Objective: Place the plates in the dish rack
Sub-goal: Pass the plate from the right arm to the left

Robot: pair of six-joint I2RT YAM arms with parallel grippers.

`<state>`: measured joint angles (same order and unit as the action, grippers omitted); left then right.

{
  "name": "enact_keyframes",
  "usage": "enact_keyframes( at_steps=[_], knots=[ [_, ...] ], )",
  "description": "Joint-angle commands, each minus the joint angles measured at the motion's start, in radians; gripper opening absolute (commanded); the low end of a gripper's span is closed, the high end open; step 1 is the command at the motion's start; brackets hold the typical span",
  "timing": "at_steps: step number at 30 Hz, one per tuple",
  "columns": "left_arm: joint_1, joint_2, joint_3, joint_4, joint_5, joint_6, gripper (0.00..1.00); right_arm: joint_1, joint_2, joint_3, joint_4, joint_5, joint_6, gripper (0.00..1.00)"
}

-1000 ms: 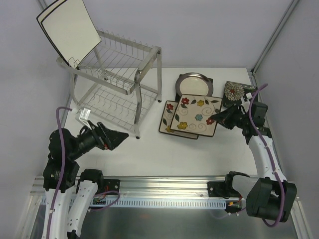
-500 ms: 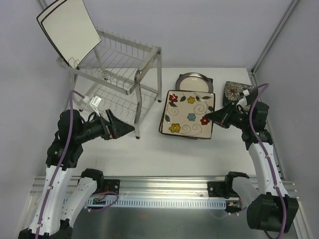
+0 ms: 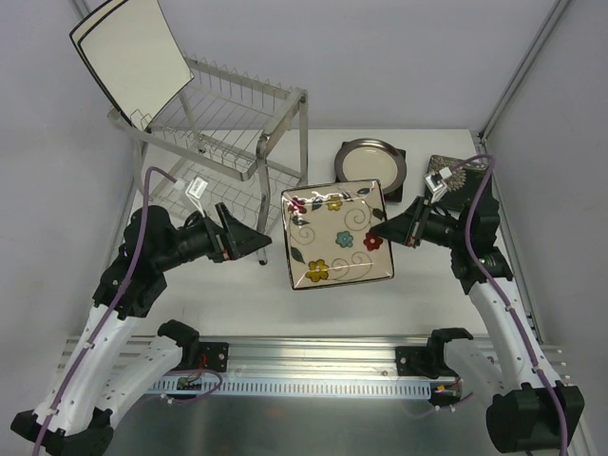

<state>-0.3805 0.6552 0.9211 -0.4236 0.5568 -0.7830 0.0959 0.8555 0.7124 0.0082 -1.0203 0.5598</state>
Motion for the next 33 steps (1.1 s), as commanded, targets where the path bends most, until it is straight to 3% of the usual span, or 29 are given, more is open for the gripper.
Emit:
enact_keyframes(
  at_steps=[1,11,24,29,33],
  knots=[
    [-0.082,0.007,-0.028,0.121,-0.101,-0.059,0.95,0.034,-0.046,0.055,0.236,-0.092,0.104,0.01],
    [-0.276,0.031,-0.088,0.256,-0.273,-0.071,0.89,0.093,-0.059,0.067,0.397,-0.081,0.183,0.01],
    [-0.383,0.044,-0.131,0.405,-0.339,-0.084,0.72,0.133,-0.059,0.048,0.499,-0.032,0.236,0.01],
    [-0.396,0.031,-0.152,0.421,-0.348,-0.101,0.58,0.136,-0.055,0.041,0.513,-0.017,0.236,0.01],
    [-0.402,0.034,-0.157,0.443,-0.34,-0.113,0.56,0.142,-0.046,0.044,0.524,-0.006,0.238,0.0]
  ],
)
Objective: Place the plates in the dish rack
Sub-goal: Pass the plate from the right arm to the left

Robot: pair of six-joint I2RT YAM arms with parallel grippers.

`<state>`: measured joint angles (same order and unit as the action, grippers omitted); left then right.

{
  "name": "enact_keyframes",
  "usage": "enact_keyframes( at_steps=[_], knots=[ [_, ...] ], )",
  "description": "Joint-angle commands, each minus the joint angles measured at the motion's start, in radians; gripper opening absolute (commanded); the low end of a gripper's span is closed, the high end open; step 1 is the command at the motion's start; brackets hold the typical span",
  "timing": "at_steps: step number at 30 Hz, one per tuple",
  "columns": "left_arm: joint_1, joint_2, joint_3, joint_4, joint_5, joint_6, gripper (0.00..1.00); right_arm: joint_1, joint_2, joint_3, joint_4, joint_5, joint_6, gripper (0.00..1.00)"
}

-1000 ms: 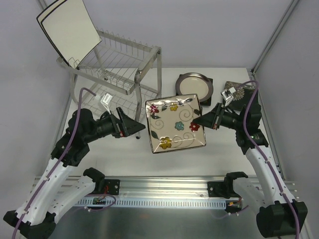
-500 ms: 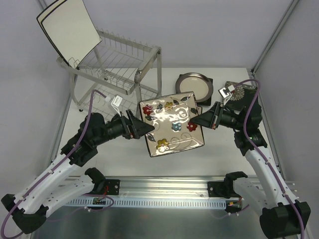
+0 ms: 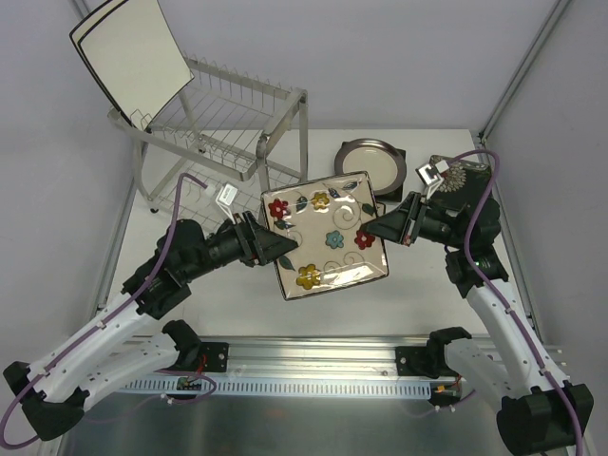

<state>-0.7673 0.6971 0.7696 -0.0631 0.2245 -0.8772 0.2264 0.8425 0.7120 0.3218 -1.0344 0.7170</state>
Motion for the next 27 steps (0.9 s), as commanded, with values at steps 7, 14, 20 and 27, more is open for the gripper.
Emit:
enact_keyframes(
  at_steps=[7,14,20,27],
  knots=[
    [-0.033,-0.002,-0.007,0.115,-0.02,-0.02,0.49,0.03,-0.022,0.044,0.208,0.019,0.062,0.01],
    [-0.047,0.012,-0.007,0.129,-0.028,-0.014,0.31,0.037,-0.02,0.05,0.142,0.046,0.007,0.01],
    [-0.049,-0.016,-0.016,0.137,-0.068,0.007,0.0,0.04,-0.011,0.053,0.051,0.06,-0.057,0.01],
    [-0.05,-0.036,-0.018,0.155,-0.085,0.076,0.0,0.041,-0.014,0.089,-0.176,0.088,-0.232,0.17]
  ],
)
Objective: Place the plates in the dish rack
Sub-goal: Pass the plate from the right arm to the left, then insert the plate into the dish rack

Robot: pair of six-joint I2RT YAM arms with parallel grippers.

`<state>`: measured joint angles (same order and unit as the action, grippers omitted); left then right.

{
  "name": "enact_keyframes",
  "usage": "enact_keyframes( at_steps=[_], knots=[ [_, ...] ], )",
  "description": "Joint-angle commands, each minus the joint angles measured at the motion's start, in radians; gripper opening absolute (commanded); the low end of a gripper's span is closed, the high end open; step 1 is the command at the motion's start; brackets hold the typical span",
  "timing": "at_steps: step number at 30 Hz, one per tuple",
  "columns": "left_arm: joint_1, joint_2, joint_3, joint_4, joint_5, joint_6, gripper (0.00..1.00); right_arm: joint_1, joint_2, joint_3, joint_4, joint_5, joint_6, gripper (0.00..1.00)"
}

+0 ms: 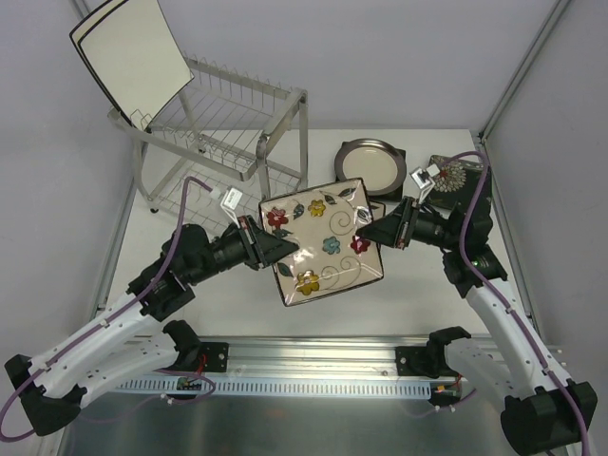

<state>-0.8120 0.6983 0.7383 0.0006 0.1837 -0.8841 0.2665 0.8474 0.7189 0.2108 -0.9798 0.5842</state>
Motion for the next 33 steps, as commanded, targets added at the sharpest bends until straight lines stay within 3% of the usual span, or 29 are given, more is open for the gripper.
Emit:
enact_keyframes(
  at_steps=[1,2,3,15,20,33],
  knots=[
    [-0.004,-0.04,0.009,0.099,-0.046,0.097,0.0,0.0,-0.018,0.089,-0.094,0.035,-0.119,0.23],
    [-0.004,-0.048,0.01,0.108,-0.053,0.124,0.0,-0.001,-0.019,0.094,-0.143,0.036,-0.141,0.29],
    [-0.004,-0.052,0.009,0.111,-0.056,0.137,0.0,-0.001,-0.015,0.097,-0.168,0.039,-0.18,0.4],
    [-0.004,-0.086,0.033,0.127,-0.058,0.298,0.0,-0.001,0.01,0.247,-0.562,0.147,-0.44,0.91],
    [-0.004,-0.083,0.064,0.127,-0.05,0.364,0.0,-0.012,0.001,0.326,-0.721,0.263,-0.539,1.0],
    [-0.004,-0.02,0.203,0.125,-0.003,0.482,0.0,-0.193,-0.12,0.375,-0.904,0.61,-0.549,1.0]
  ],
)
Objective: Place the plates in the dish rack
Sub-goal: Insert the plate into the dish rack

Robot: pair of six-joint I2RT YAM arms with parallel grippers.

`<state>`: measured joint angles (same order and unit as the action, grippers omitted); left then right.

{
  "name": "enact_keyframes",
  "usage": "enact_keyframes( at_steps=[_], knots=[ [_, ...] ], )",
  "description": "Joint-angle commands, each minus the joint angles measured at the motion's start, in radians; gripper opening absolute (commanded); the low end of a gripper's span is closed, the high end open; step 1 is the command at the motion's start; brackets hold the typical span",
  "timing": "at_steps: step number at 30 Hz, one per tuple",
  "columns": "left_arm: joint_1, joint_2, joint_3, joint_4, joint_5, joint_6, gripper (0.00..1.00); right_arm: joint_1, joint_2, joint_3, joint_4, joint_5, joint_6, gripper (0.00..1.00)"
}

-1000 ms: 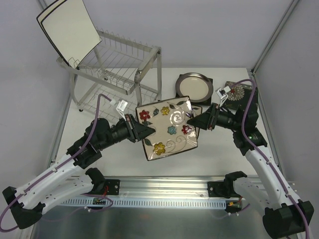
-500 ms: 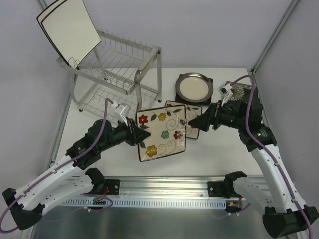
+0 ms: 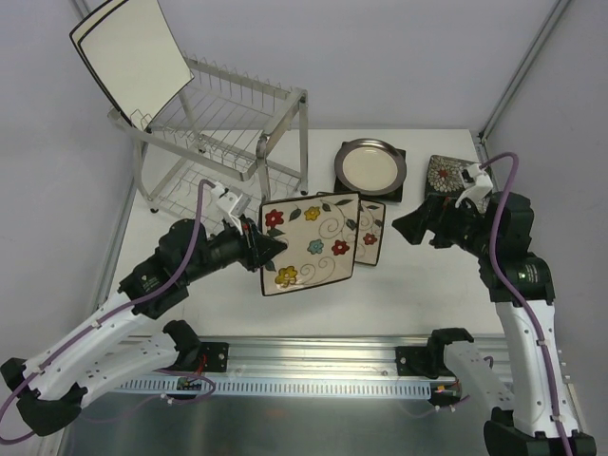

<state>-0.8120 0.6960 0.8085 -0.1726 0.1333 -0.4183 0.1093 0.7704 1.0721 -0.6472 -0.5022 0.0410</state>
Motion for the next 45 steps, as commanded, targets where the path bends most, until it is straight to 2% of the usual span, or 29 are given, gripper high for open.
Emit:
enact_keyframes(
  at_steps=[1,8,11,21,30,34,41,45],
  knots=[
    [-0.004,-0.013,0.139,0.298,0.048,0.018,0.0,-0.043,-0.051,0.017,-0.048,0.152,0.0,0.99],
    [-0.004,0.029,0.228,0.298,0.072,0.061,0.0,-0.1,-0.082,0.011,-0.135,0.348,0.028,1.0],
    [-0.004,0.051,0.282,0.298,0.08,0.079,0.0,-0.108,-0.091,-0.001,-0.158,0.379,0.033,0.99],
    [-0.004,0.197,0.527,0.292,0.098,0.165,0.0,-0.126,-0.145,-0.086,-0.172,0.347,0.057,0.99],
    [0.017,0.368,0.843,0.251,0.078,0.309,0.0,-0.128,-0.18,-0.118,-0.186,0.317,0.056,1.0],
    [0.077,0.437,0.949,0.243,0.12,0.32,0.0,-0.128,-0.203,-0.123,-0.189,0.306,0.034,1.0],
    [0.282,0.589,1.17,0.243,0.21,0.262,0.0,-0.128,-0.217,-0.139,-0.192,0.245,0.034,1.0],
    [0.345,0.651,1.296,0.242,0.227,0.268,0.0,-0.126,-0.217,-0.146,-0.19,0.228,0.03,1.0]
  ],
)
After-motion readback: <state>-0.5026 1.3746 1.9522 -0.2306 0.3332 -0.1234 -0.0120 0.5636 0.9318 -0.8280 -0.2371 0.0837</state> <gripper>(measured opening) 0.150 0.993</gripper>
